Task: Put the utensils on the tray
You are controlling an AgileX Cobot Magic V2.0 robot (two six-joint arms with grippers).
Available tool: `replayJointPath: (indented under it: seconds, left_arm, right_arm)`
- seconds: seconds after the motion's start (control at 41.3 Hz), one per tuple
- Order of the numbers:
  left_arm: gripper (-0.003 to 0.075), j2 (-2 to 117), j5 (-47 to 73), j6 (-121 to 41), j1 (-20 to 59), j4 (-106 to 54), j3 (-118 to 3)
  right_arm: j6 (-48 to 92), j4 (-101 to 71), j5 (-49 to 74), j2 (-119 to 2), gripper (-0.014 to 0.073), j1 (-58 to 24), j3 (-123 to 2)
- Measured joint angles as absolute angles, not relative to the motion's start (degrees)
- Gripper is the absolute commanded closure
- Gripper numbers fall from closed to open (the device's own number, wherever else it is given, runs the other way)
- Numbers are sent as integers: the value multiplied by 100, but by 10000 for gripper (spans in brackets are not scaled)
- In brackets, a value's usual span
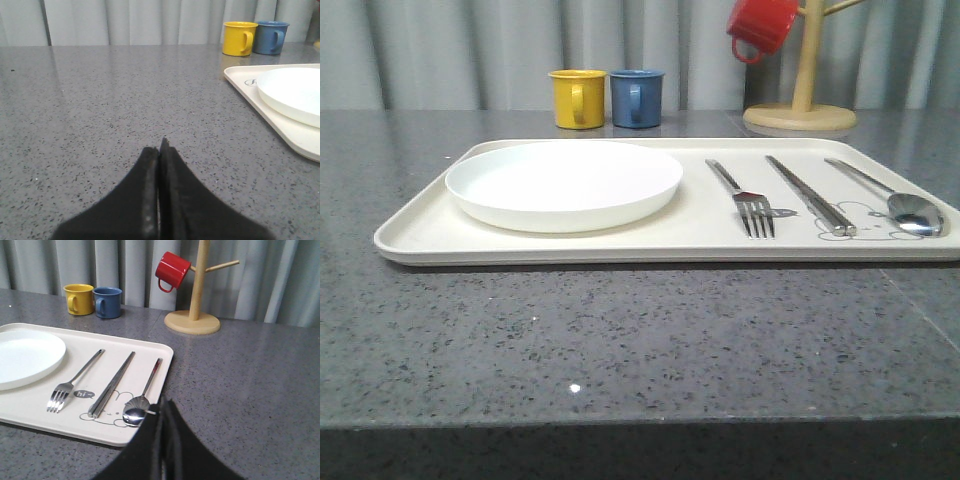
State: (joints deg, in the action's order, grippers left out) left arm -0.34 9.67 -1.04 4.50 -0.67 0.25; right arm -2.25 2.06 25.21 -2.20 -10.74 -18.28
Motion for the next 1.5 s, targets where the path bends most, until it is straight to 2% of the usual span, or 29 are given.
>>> replayJointPath:
  seconds: [0.266, 0.411, 0.75, 1.5]
  left_arm:
    - [739, -34, 967, -104, 450, -67, 25]
    - [739, -34, 967, -104, 450, -67, 25]
    - [739, -34, 957, -104, 450, -67, 25]
    - [739, -34, 957, -104, 450, -67, 25]
  right_arm:
    - [-225, 53, 1352, -220, 706, -153, -493]
    - [-225, 0, 966, -170, 706, 57, 101]
    - [-225, 0, 1209, 55, 706, 447, 154]
    - [-225, 0, 1230, 55, 706, 464, 154]
